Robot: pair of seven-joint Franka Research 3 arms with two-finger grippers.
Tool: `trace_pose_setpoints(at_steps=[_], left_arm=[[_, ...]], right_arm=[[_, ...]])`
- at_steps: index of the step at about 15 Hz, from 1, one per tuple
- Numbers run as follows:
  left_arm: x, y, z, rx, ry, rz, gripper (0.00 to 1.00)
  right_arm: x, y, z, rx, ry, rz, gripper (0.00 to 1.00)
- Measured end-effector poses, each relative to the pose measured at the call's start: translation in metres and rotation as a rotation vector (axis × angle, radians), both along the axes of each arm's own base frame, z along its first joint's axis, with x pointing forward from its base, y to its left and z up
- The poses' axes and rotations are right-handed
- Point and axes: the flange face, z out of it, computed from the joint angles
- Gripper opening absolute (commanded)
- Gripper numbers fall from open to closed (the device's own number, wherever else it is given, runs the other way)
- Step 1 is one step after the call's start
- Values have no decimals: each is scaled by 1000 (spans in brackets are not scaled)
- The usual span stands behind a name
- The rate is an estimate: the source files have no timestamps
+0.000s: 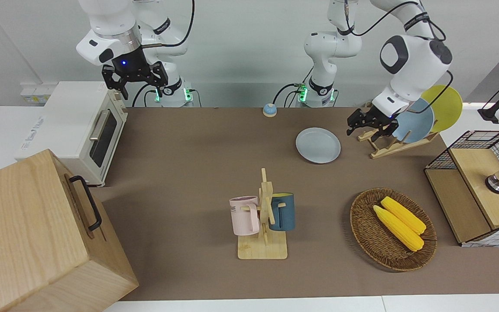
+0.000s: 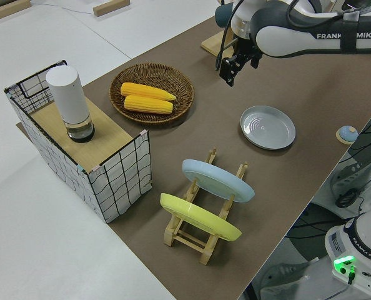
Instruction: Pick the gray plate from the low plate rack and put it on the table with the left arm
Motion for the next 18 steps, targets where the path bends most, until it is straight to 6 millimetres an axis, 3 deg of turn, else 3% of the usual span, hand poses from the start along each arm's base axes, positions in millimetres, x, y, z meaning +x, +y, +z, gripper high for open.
trace_pose_setpoints(at_steps=[4,8,13,18], left_arm=[[5,0,46,8,-22,-4,993],[6,5,77,68,-41,-26,993],[3,10,106,137,-36,-41,991],[3,11,114,267,-40,-73,991]], right_arm=[[0,0,0,0,0,0,990],[0,0,0,0,0,0,987],[0,0,0,0,0,0,987],[0,0,0,0,0,0,990]])
